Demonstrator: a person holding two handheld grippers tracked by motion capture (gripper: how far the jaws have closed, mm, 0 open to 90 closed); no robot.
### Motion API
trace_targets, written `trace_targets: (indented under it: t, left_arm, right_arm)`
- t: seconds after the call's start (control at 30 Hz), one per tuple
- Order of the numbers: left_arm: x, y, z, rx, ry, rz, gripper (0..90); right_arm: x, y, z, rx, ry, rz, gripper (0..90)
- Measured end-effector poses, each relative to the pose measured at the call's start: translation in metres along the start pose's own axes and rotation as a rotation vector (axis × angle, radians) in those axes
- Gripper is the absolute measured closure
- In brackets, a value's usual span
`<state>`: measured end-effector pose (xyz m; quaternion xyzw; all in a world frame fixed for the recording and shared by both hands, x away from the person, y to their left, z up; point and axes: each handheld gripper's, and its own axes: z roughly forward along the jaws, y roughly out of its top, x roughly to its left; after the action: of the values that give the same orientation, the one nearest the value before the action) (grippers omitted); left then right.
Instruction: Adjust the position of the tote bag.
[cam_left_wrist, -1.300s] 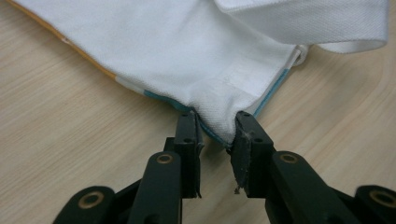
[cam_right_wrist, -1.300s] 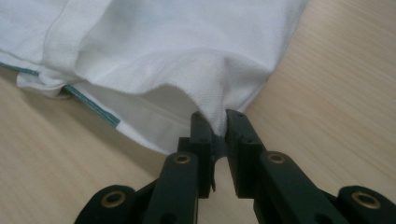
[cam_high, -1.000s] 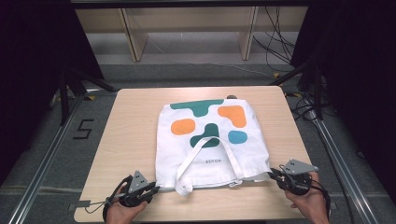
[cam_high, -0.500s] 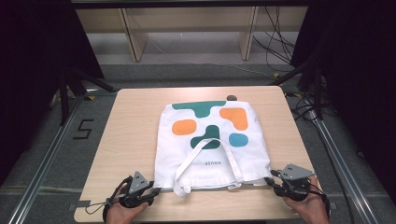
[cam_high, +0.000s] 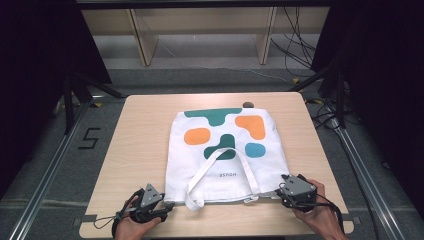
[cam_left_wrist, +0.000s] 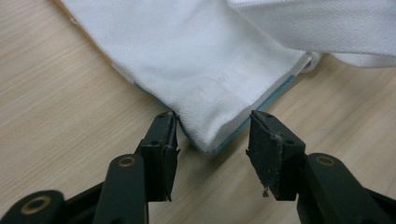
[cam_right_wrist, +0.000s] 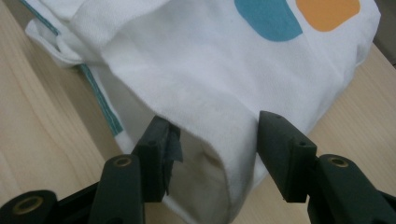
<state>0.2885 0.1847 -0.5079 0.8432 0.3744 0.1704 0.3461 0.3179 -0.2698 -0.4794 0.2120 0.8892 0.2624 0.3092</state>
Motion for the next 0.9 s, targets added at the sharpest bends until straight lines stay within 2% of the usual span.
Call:
trace_targets:
  t: [0.03, 0.07, 0.1, 0.13, 0.17, 0.2, 0.23, 0.27, 0.3, 0.33, 0.37, 0.43, 0.47, 0.5, 0.53, 0.57, 0.6, 0.63, 0.67, 0.73, 0.8, 0.83, 0.87, 0.9]
  left_arm:
    - [0.001, 0.001, 0.000, -0.003, 0.001, 0.011, 51.4]
    - [0.000, 0.001, 0.001, -0.010, 0.004, 0.000, 51.2]
    - [0.000, 0.001, 0.001, -0.010, 0.002, -0.007, 50.7]
    - [0.001, 0.001, 0.000, 0.002, -0.006, 0.005, 50.4]
    - [0.001, 0.001, 0.000, 0.001, -0.004, 0.005, 50.1]
    - [0.000, 0.002, 0.001, -0.015, 0.002, -0.024, 48.5]
    - [0.000, 0.002, 0.001, -0.015, 0.002, -0.024, 48.1]
    - [0.001, 0.005, -0.001, -0.012, -0.003, -0.018, 47.6]
    - [0.001, 0.005, -0.001, -0.012, -0.003, -0.018, 46.7]
    - [0.000, 0.006, -0.002, -0.038, 0.001, -0.031, 45.2]
    - [0.000, 0.006, -0.002, -0.038, 0.001, -0.031, 44.6]
    - [0.000, 0.007, -0.005, -0.033, 0.003, -0.018, 43.5]
    - [-0.002, 0.007, -0.005, -0.055, 0.002, -0.034, 42.0]
    - [-0.001, 0.008, -0.006, -0.046, 0.007, -0.002, 40.4]
    - [-0.004, 0.009, -0.005, -0.049, 0.026, -0.018, 38.0]
    - [-0.005, 0.010, -0.005, -0.055, 0.020, 0.000, 38.0]
    - [-0.006, 0.011, -0.005, -0.043, 0.020, 0.029, 37.8]
    - [-0.008, 0.012, -0.004, -0.041, 0.023, 0.019, 37.3]
    - [-0.009, 0.013, -0.002, -0.042, 0.028, 0.035, 35.5]
    - [-0.011, 0.015, -0.001, -0.031, 0.043, 0.044, 34.2]
    - [-0.012, 0.018, 0.003, -0.024, 0.059, 0.067, 31.0]
    - [-0.014, 0.020, 0.005, -0.028, 0.064, 0.047, 30.6]
    - [-0.014, 0.022, 0.007, -0.034, 0.071, 0.064, 30.7]
    - [-0.015, 0.024, 0.009, -0.041, 0.085, 0.063, 31.3]
  right_arm:
    - [0.000, 0.000, 0.000, 0.000, 0.000, 0.000, 48.4]
    - [0.000, 0.001, 0.000, 0.000, 0.004, 0.025, 49.5]
    - [-0.002, 0.003, 0.001, -0.019, 0.004, 0.011, 49.6]
    - [-0.003, 0.004, 0.002, -0.021, 0.015, 0.007, 49.8]
    - [-0.002, 0.005, 0.002, -0.025, 0.022, 0.038, 52.8]
    - [-0.006, 0.007, 0.004, -0.039, 0.049, 0.016, 63.4]
    - [-0.006, 0.007, 0.004, -0.039, 0.049, 0.016, 63.4]
    - [-0.010, 0.008, 0.002, -0.058, 0.067, 0.041, 76.4]
    - [-0.010, 0.008, 0.002, -0.058, 0.067, 0.041, 76.4]
    - [-0.017, 0.009, 0.000, -0.088, 0.083, 0.080, 84.4]
    - [-0.017, 0.009, 0.000, -0.088, 0.083, 0.080, 84.4]
    - [-0.023, 0.009, -0.001, -0.124, 0.107, 0.168, 87.3]
    - [-0.027, 0.009, -0.001, -0.136, 0.118, 0.213, 87.6]
    - [-0.031, 0.010, -0.002, -0.154, 0.120, 0.251, 87.7]
    - [-0.035, 0.012, -0.003, -0.186, 0.130, 0.285, 87.8]
    - [-0.035, 0.012, -0.003, -0.186, 0.130, 0.285, 87.8]
    - [-0.036, 0.014, -0.004, -0.203, 0.141, 0.313, 87.8]
    - [-0.041, 0.015, -0.004, -0.218, 0.125, 0.319, 87.8]
    - [-0.042, 0.016, -0.006, -0.223, 0.132, 0.346, 87.9]
    - [-0.042, 0.017, -0.007, -0.225, 0.131, 0.358, 87.9]
    - [-0.046, 0.018, -0.007, -0.227, 0.124, 0.345, 87.9]
    - [-0.045, 0.018, -0.007, -0.232, 0.129, 0.346, 87.9]
    - [-0.045, 0.019, -0.007, -0.233, 0.124, 0.347, 87.9]
    - [-0.045, 0.019, -0.007, -0.230, 0.126, 0.345, 87.9]
